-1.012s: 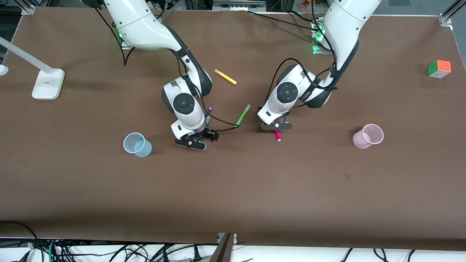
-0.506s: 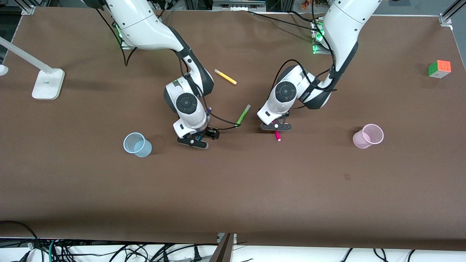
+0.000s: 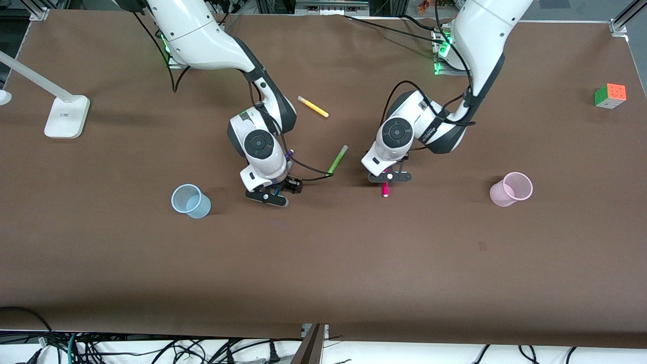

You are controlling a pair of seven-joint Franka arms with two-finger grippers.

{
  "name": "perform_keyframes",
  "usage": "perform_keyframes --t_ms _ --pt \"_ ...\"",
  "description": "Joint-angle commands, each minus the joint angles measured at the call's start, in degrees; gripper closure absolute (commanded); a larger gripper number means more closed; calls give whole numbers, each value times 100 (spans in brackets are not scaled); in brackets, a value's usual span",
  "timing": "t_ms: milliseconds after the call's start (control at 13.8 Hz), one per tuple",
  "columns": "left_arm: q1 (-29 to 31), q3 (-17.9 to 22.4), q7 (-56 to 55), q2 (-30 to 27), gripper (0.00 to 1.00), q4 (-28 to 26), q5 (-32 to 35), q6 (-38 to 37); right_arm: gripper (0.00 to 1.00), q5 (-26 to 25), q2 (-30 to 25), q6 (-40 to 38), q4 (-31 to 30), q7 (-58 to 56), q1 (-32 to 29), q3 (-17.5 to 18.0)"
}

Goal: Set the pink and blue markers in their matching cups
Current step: 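Carry the blue marker to the blue cup while the left gripper carries pink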

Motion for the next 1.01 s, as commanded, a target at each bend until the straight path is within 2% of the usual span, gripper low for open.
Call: perform_keyframes --t_ms 0,145,361,578,651,867,940 --pt "21 44 429 -151 100 610 158 -1285 98 80 -38 -7 -141 9 47 -19" --pt "221 194 1420 -159 100 1119 386 -2313 100 80 -55 -15 -141 9 38 -19" --pt "547 246 2468 -150 100 1718 553 -3413 100 80 -108 -15 -132 -26 -14 -28" --pt "618 255 3259 -150 100 2096 1430 -4284 100 89 -318 -260 -97 -88 -181 -28" --pt "653 273 3427 -150 100 2158 1711 -4530 100 246 -380 -322 -88 -192 -251 -28" --pt "732 299 3919 -142 100 2185 2617 -5155 100 1351 -591 -471 -44 -1183 -541 -37" --pt "785 308 4147 -133 100 2185 2889 -5322 100 1537 -644 -690 52 -1378 -646 -63"
